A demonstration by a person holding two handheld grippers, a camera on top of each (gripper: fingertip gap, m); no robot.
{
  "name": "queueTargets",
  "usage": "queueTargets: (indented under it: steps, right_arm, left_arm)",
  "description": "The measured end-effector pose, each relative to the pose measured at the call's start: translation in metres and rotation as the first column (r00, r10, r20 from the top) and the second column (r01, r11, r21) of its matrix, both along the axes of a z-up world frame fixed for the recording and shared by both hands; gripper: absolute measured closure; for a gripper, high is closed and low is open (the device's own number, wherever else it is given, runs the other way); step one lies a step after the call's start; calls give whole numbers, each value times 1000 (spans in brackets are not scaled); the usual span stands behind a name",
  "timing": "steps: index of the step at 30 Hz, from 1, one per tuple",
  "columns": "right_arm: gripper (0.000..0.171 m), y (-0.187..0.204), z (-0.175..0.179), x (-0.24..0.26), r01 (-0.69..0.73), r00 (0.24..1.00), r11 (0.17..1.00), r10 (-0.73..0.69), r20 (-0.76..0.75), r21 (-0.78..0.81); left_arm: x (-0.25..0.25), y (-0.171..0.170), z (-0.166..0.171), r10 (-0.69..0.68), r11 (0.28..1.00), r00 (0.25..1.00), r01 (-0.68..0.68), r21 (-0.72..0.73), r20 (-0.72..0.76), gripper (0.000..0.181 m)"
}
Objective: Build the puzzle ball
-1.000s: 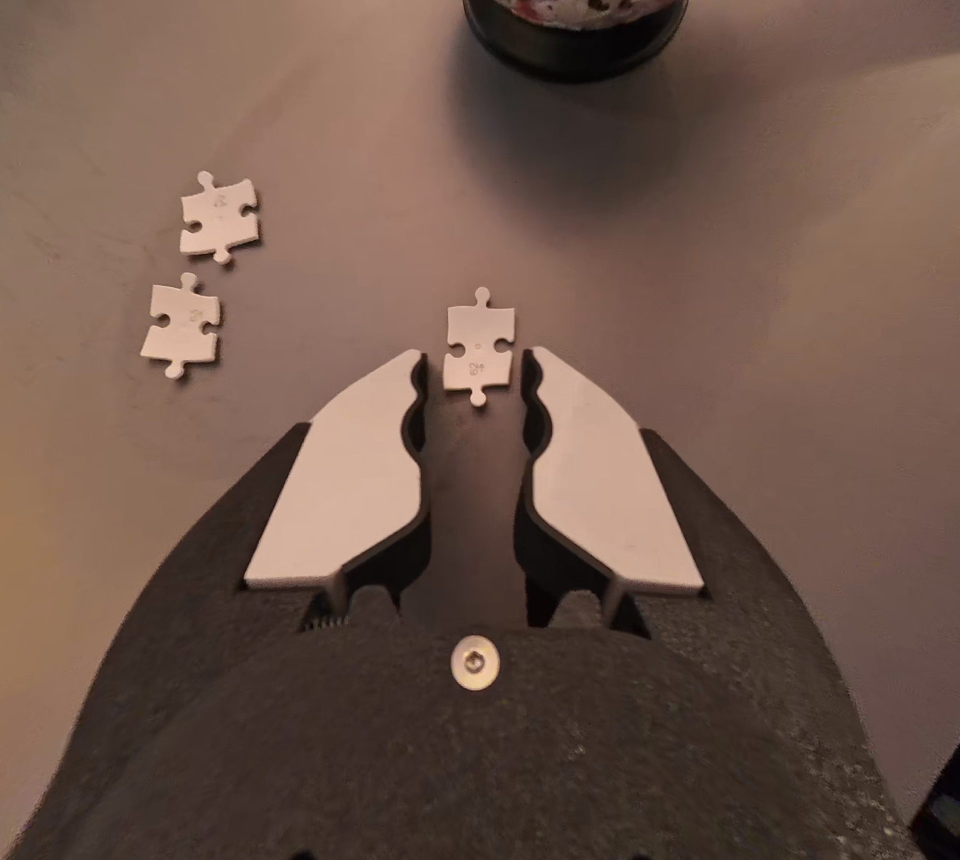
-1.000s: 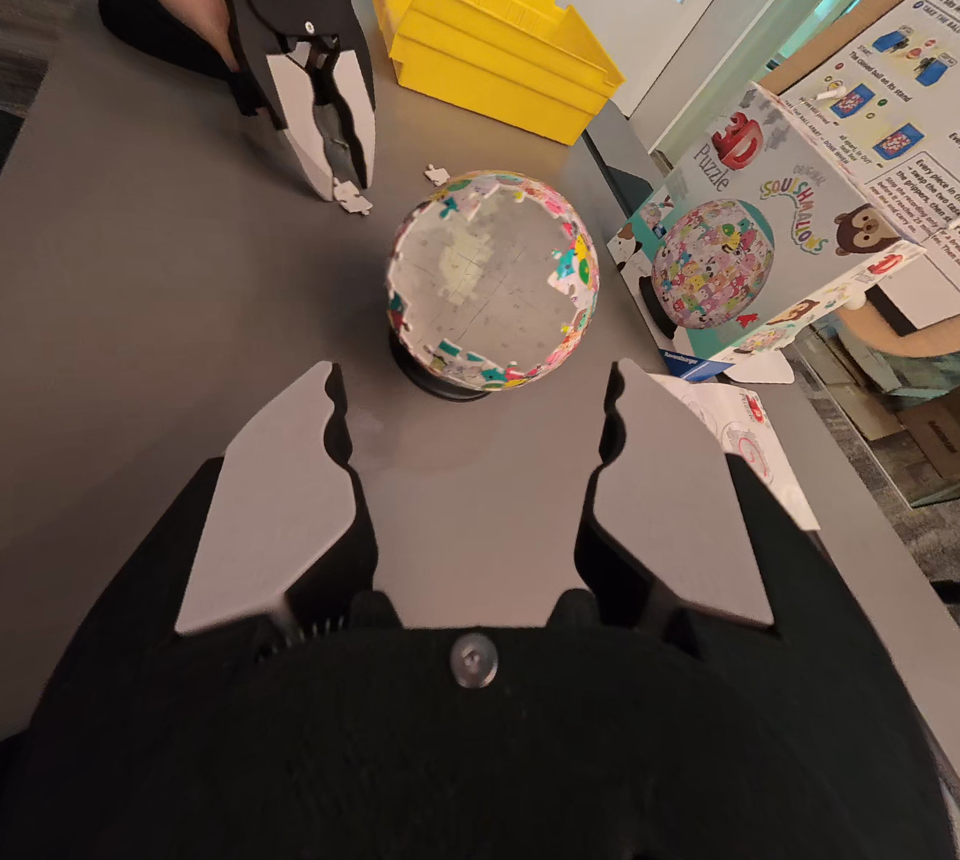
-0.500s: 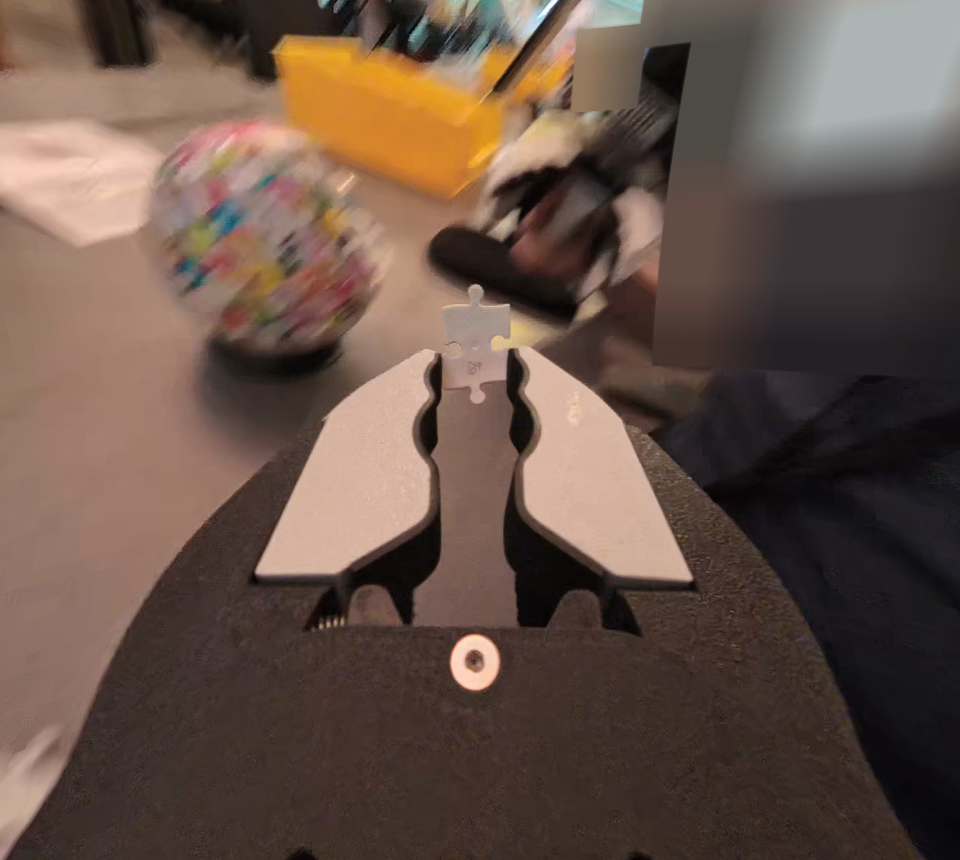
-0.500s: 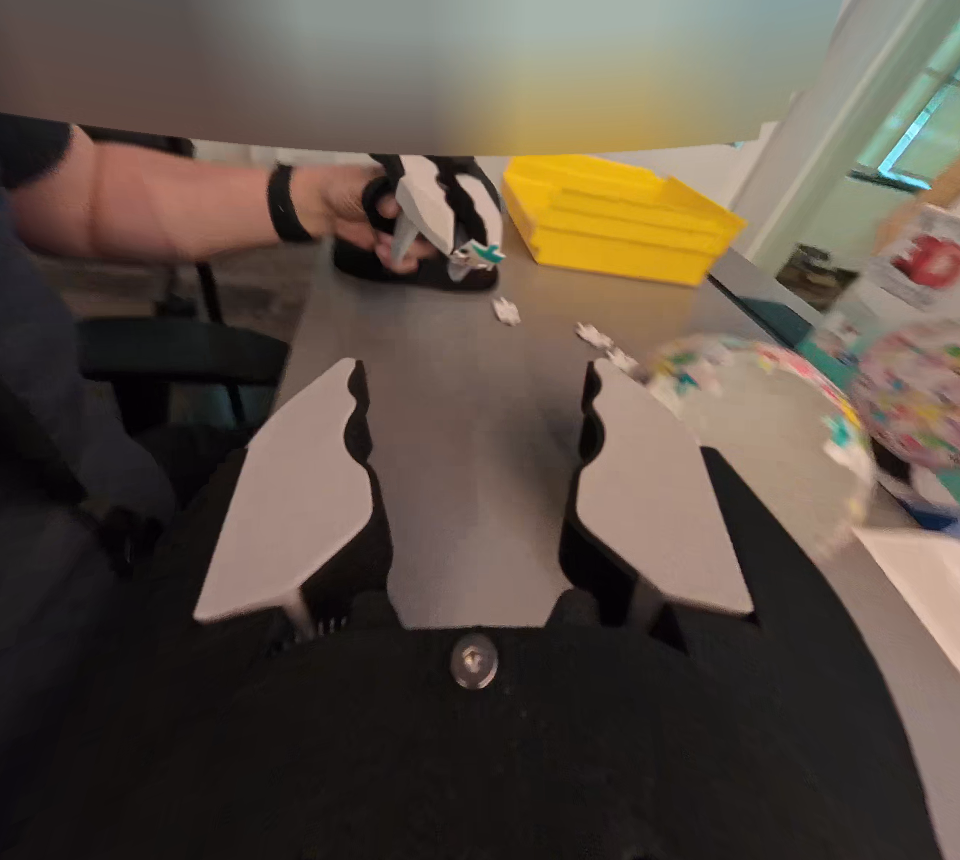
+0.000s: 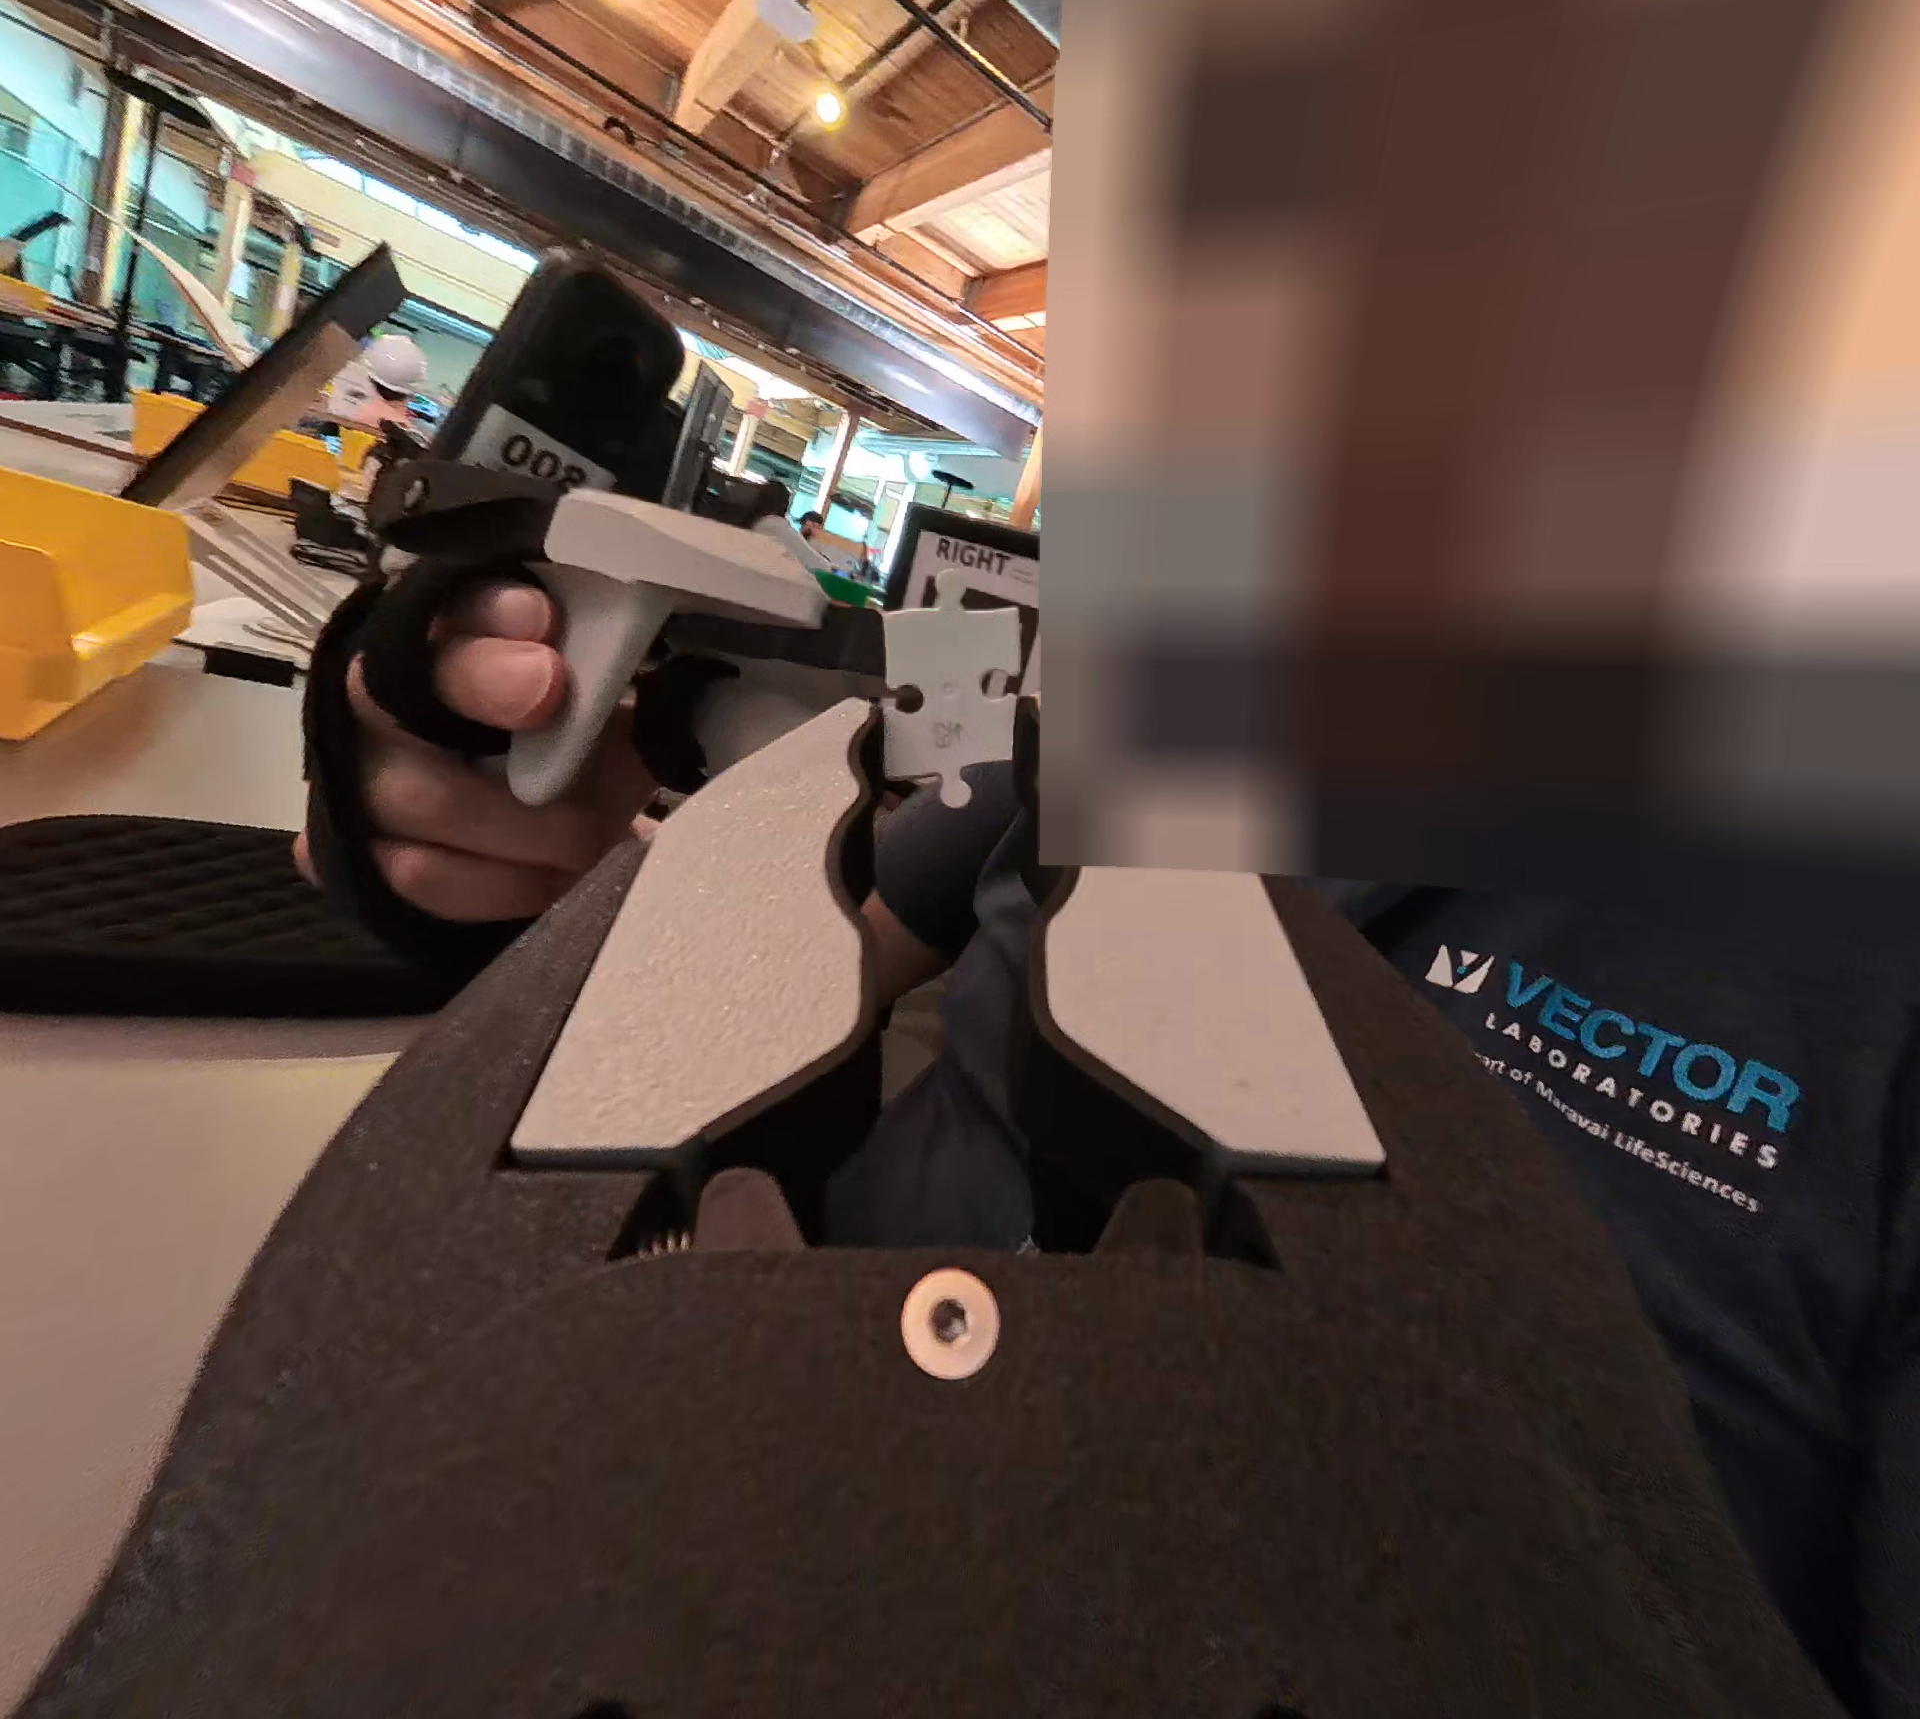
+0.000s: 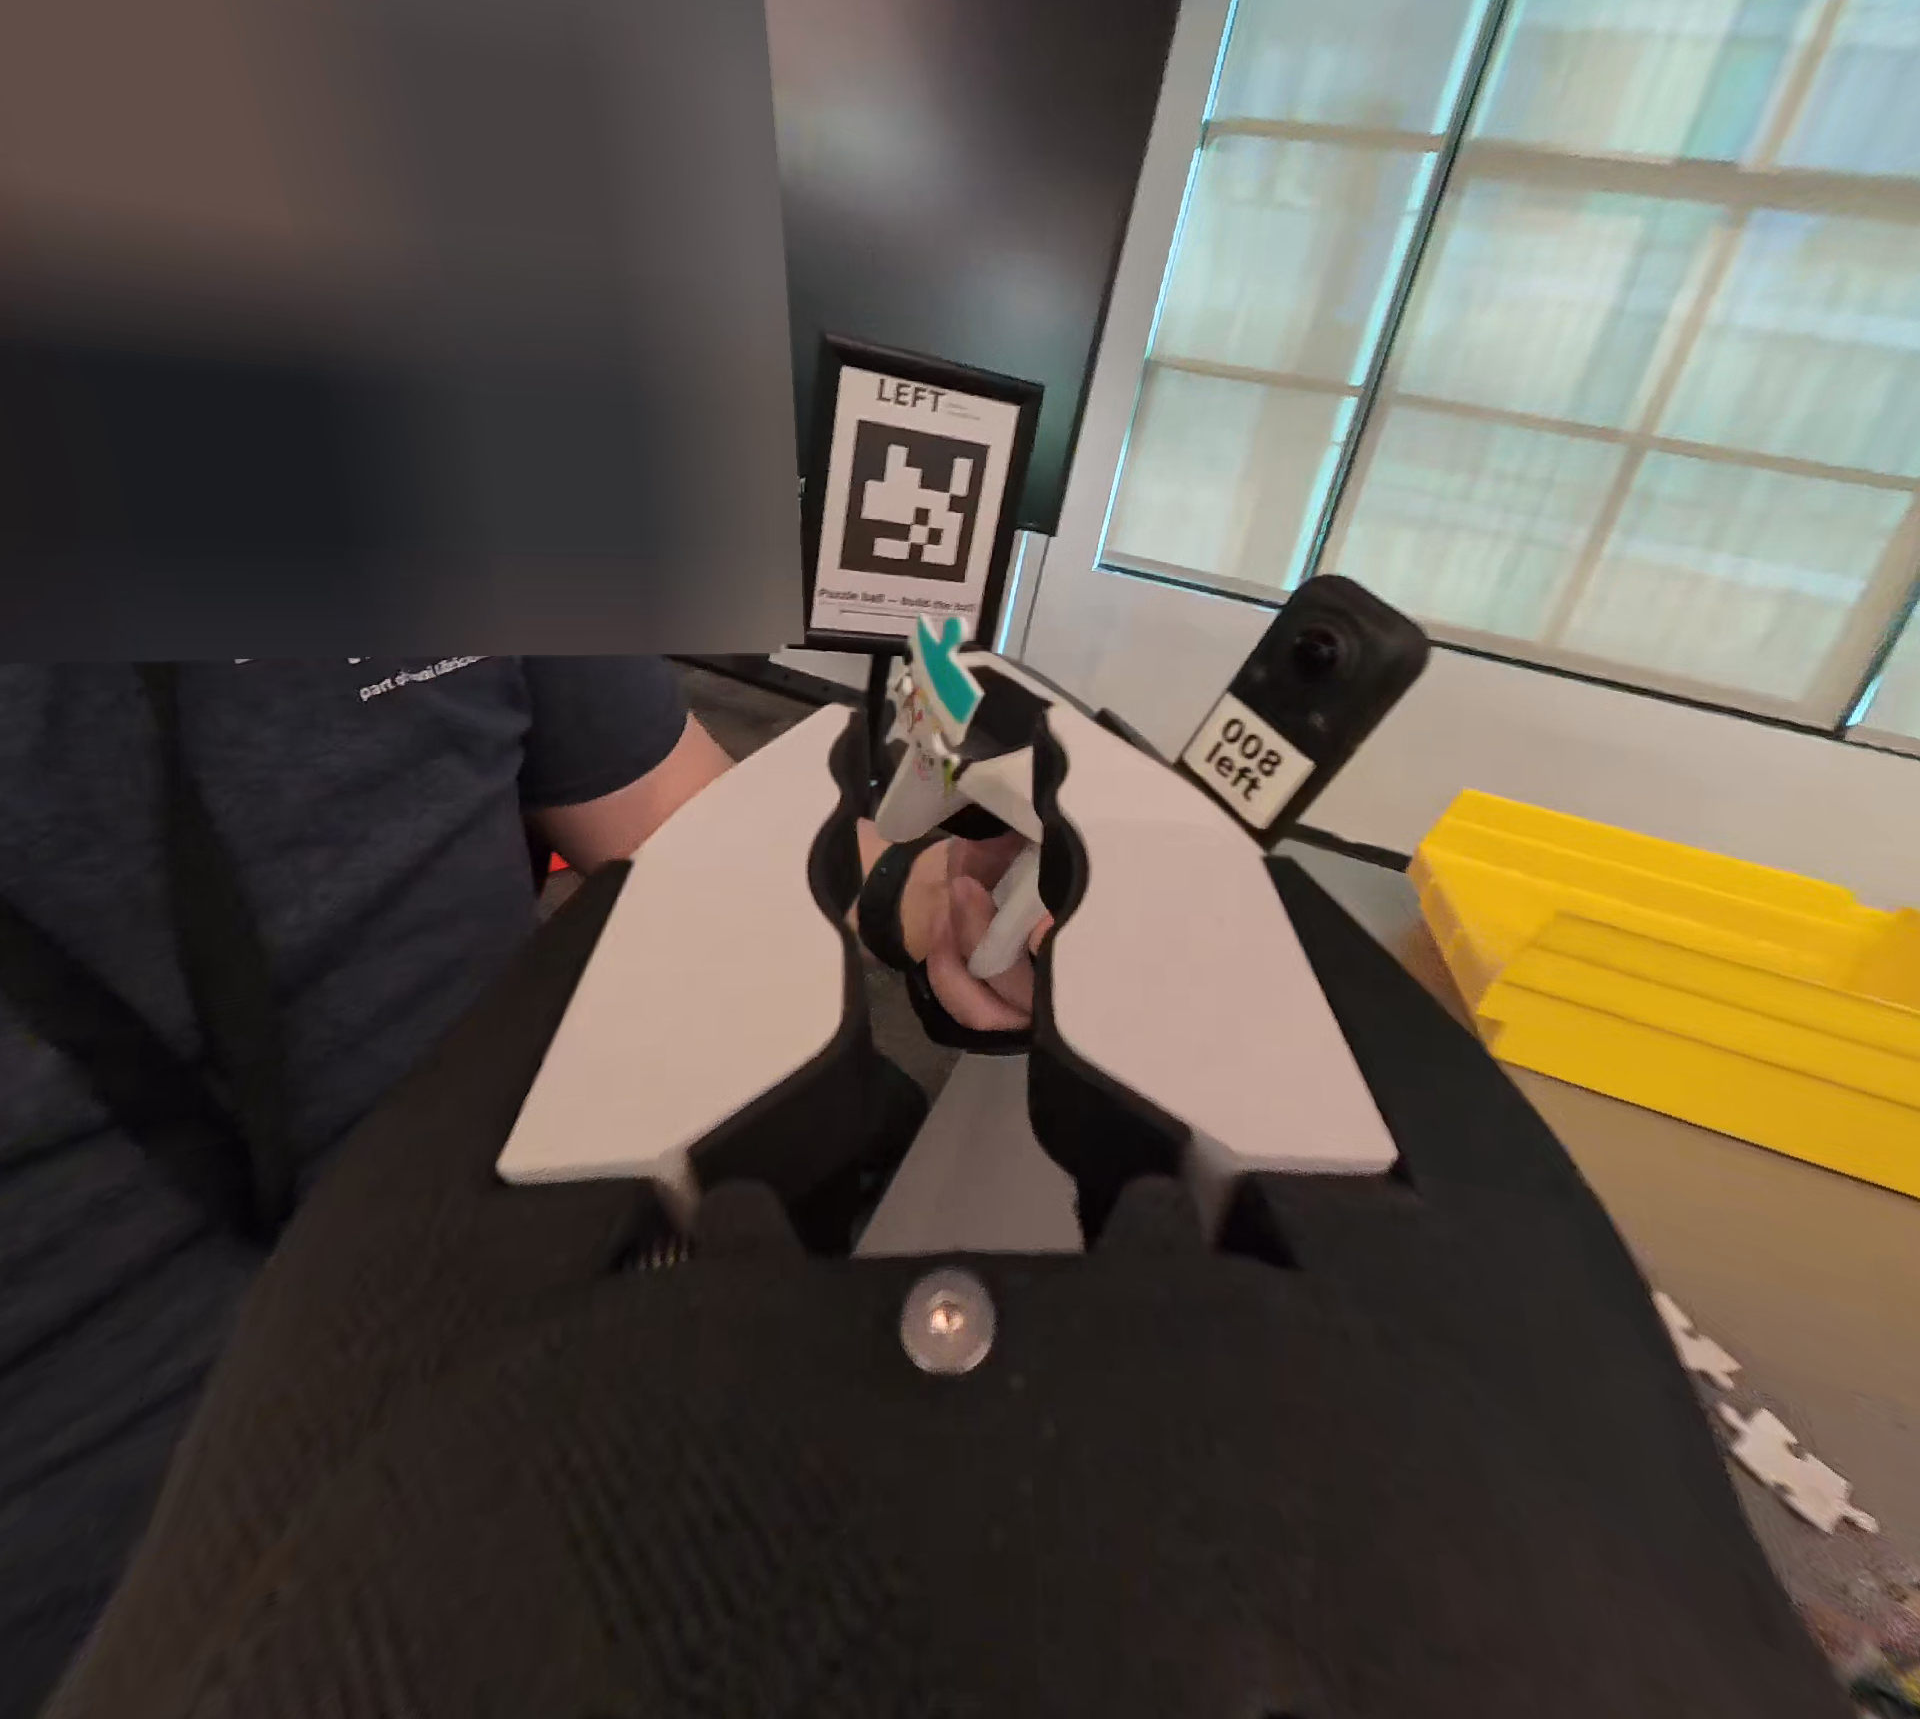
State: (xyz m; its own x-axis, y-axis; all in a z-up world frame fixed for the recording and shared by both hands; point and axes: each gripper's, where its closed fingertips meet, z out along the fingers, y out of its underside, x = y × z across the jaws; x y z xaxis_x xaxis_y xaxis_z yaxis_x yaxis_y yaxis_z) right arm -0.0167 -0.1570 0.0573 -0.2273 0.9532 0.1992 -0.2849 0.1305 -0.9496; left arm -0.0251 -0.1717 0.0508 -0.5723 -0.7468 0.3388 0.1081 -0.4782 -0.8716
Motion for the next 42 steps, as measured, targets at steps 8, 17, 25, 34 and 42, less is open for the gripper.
queueTargets:
  steps: [8, 17, 25, 34, 42]
  right_arm:
    - [168, -13, -2, -1, -106, 994, 992, 109, 33, -63]
    - [169, 22, -54, 15, 75, 821, 991, 3, 571, -112]
    - [165, 31, -58, 30, 94, 700, 996, -64, 711, -3]
    - [148, 45, -32, 78, 196, 977, 922, -154, 148, -335]
    - [153, 36, -50, 71, 82, 986, 905, -14, 165, -417]
  left_arm:
    - [6, 3, 0, -35, 998, 999, 36, -44, 11, 163]
    - [24, 33, -44, 549, 771, 737, -264, 580, -394, 160]
    - [50, 41, -58, 591, 746, 688, -270, 608, -420, 179]
    - [65, 45, -33, 677, 720, 727, -621, 310, -115, 179]
    - [87, 42, -47, 636, 757, 760, -580, 301, -133, 179]
